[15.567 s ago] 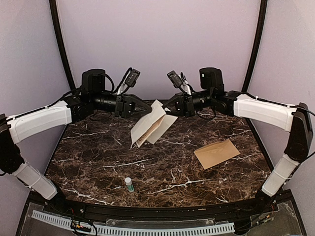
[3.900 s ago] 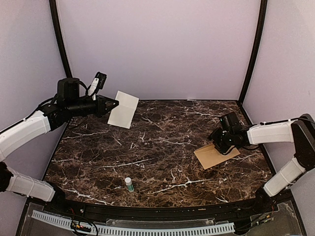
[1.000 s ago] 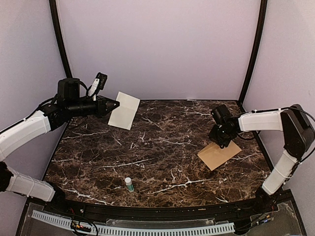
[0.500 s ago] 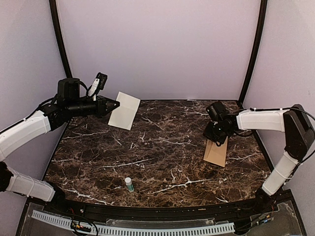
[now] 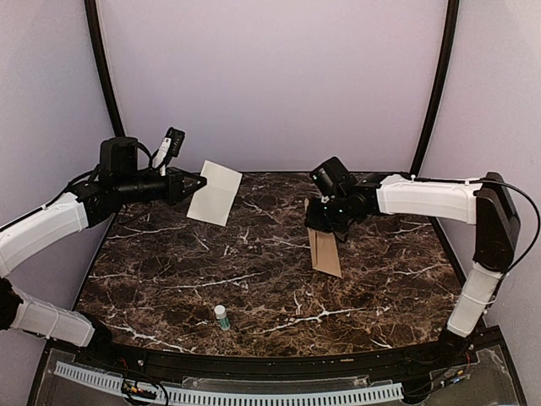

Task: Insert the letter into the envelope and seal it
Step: Move the envelope to the center of the board.

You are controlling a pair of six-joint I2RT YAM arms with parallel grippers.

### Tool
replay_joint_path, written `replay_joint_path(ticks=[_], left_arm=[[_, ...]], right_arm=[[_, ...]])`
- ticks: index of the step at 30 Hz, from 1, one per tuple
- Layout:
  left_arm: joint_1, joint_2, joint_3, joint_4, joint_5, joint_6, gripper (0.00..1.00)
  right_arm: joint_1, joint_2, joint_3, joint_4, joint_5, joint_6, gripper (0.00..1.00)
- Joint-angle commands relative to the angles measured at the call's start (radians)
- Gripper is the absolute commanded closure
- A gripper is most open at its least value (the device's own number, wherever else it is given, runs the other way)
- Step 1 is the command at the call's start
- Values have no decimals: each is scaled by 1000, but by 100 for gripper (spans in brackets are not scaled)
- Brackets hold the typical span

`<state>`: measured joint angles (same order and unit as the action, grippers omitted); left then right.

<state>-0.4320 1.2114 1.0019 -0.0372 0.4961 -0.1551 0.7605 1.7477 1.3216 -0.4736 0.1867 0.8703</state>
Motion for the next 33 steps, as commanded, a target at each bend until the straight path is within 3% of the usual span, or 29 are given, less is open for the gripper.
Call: replay_joint_path(ticks=[1, 15, 17, 20, 24, 33], left_arm=[[-1, -37, -19, 34, -17, -11, 100], [-1, -41, -25, 60, -19, -21, 100], [-1, -40, -25, 62, -21, -21, 100], [-1, -42, -27, 64, -29, -21, 100], [-1, -44, -29, 69, -26, -24, 100], [-1, -66, -70, 201, 58, -119, 100]], right_arm=[[66, 59, 66, -47, -24, -48, 100], [213, 280, 252, -104, -65, -29, 100], [213, 278, 251, -93, -73, -30, 91], [213, 251, 234, -59, -68, -44, 62], [208, 151, 157, 41, -58, -83, 39], [73, -236, -181, 438, -180, -195, 9]])
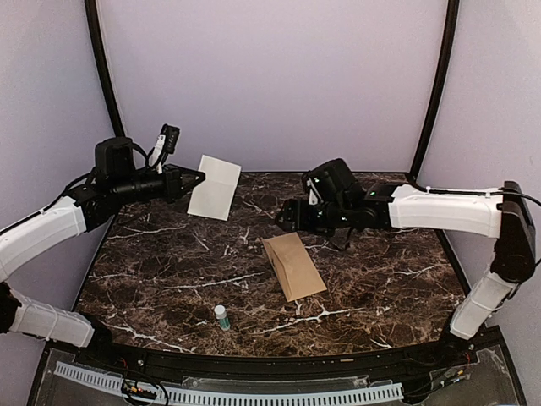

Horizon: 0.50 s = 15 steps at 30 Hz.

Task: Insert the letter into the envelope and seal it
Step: Move the envelope to the center of the board.

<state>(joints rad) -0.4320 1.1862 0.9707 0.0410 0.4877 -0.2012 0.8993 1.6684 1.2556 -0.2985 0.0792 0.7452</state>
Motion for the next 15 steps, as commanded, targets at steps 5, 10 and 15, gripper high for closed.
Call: replay_joint_path(ticks=[5, 10, 15], left_arm=[[-21, -7, -95, 381, 198, -271, 100], [-85, 83, -16, 416, 289, -284, 100], [-182, 219, 145, 111, 315, -100, 100]], right_arm=[[-198, -318, -249, 479, -307, -115, 2], [-230, -358, -254, 528, -462, -202, 1], [-229, -355, -188, 475, -562, -296, 1]])
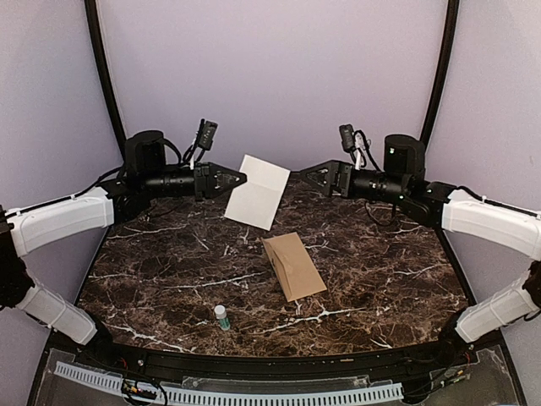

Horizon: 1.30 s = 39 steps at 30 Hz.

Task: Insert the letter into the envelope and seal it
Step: Move the envelope to the center of the board, then place the letter in the envelope.

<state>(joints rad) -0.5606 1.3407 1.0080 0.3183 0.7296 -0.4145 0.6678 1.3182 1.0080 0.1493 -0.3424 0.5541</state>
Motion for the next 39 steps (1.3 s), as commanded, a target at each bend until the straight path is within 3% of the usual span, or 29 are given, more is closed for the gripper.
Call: replay_joint_path(ticks=[1, 10, 22, 39], left_arm=[[-67, 80, 140, -194, 97, 128, 100], [-148, 228, 308, -544, 189, 324, 100], [-159, 244, 330, -586, 212, 366, 100], [-159, 240, 325, -576, 235, 373, 100]], right_arm=[[2, -5, 76, 19, -163, -122, 1], [2, 82, 242, -158, -394, -259, 11], [44, 183, 240, -263, -517, -270, 31], [110, 238, 199, -233, -549, -241, 85]])
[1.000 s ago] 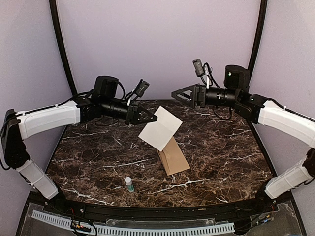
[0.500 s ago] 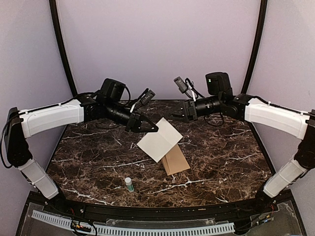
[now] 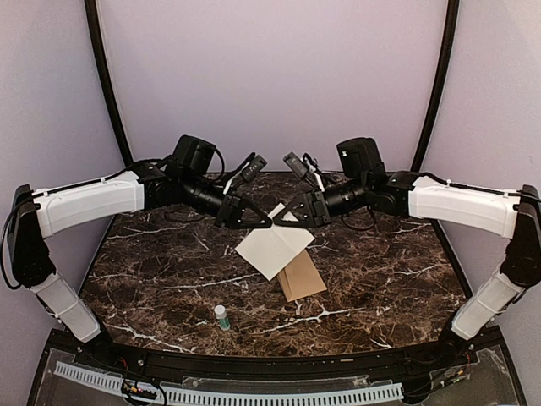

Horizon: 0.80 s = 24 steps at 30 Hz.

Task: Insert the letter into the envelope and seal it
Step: Place the letter in the envelope.

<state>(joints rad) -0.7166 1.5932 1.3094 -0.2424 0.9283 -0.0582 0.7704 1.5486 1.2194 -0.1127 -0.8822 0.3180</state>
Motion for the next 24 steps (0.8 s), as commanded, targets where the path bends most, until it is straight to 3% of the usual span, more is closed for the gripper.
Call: replay_joint_path(ticks=[1, 3, 5, 6, 7, 8, 10, 17, 20, 24], left_arm=[[-3, -14, 23, -14, 35, 16, 100], [-3, -16, 20, -10, 34, 16, 99], [-2, -23, 9, 4, 15, 13, 81], [-3, -29, 2, 17, -9, 9, 64], [-3, -46, -19, 53, -23, -6, 56], [-3, -56, -33, 74, -57, -16, 43], [-1, -97, -87, 160, -120, -68, 31], [36, -312, -371, 643, -467, -281, 9], [43, -364, -450, 885, -511, -401, 3], [37, -332, -487, 1128, -448, -541, 1]], right_arm=[[7, 8, -15, 35, -10, -3, 91], [7, 5, -19, 40, 0, 0, 100], [5, -8, -28, 52, 27, 0, 100], [0, -21, -42, 65, 45, 6, 100], [-7, -35, -58, 91, 57, 18, 100], [-16, -54, -73, 122, 66, 36, 100], [-35, -100, -109, 213, 97, 91, 100], [-48, -247, -251, 670, 283, 276, 100], [-33, -256, -274, 819, 364, 312, 100], [9, -231, -248, 950, 469, 312, 100]])
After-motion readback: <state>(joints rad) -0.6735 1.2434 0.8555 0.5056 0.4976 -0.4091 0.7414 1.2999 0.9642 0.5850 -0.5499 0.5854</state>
